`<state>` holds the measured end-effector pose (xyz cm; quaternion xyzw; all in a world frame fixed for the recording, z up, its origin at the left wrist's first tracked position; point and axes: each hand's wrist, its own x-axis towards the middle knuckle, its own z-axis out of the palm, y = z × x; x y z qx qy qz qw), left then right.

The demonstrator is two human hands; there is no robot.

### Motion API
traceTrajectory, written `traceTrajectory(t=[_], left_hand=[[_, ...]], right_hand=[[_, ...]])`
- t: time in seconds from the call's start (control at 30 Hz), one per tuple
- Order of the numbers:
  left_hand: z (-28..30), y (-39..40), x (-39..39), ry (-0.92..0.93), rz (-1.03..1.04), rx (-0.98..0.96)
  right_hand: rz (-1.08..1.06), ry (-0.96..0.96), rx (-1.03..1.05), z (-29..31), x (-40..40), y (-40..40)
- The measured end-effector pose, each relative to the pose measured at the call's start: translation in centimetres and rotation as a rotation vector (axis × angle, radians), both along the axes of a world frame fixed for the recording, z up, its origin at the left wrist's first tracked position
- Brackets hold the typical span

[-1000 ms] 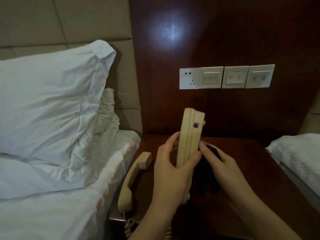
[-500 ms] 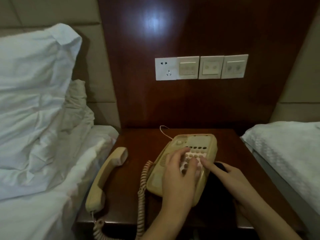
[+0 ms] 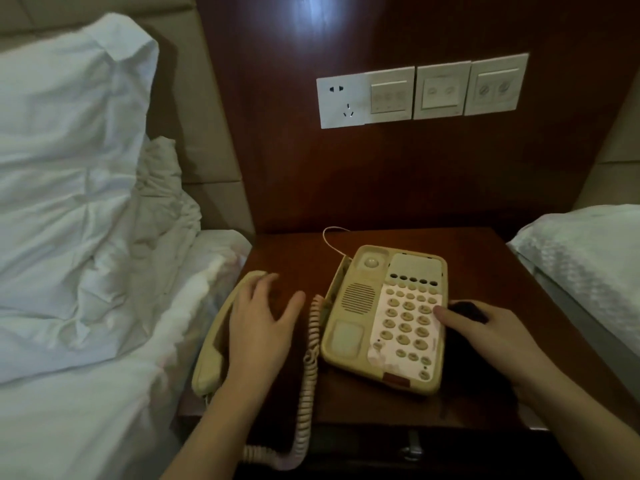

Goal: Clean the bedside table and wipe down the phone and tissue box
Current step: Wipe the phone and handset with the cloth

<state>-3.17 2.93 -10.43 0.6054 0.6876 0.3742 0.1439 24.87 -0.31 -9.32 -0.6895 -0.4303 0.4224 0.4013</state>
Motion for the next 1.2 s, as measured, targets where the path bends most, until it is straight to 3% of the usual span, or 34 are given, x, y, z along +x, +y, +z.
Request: traceTrajectory(t=[0.1,0.27,0.4,0.67,0.8,0.9,0.97,1.2], left_hand=[[-0.3,0.7,-1.3,0.166,0.065,-0.092],[0.4,0.0,-3.2,0.298,0.153,-0.008],[0.1,-0.2,-5.2,0.263,0.206,-0.294],[0.8,0.4,-5.1,0.269,0.109,-0.394],[0.3,0.9,-5.7,0.030,0.033,-0.392],[0.4,0.6,-6.0,-0.157,0.032,-0.226],[1.0,0.1,-5.8,-0.395,0.004,-0.164],[3.3,0.4,-5.2,-0.864,-0.133,-0.298]], right_hand=[[0.015,-0.018,0.007,-0.1,-0.1,0.0],[0.023,-0.041,0.008,0.1,-0.3,-0.2],[0.030,-0.010,-0.004,0.6,-0.2,-0.4],[0.059,-0.028,0.031,0.6,-0.1,-0.4],[0.065,-0.058,0.060,0.3,0.0,-0.2],[0.069,-0.060,0.078,0.1,0.0,-0.2],[0.075,-0.076,0.084,-0.1,0.2,-0.1],[0.144,-0.054,0.089,-0.3,0.1,0.7]])
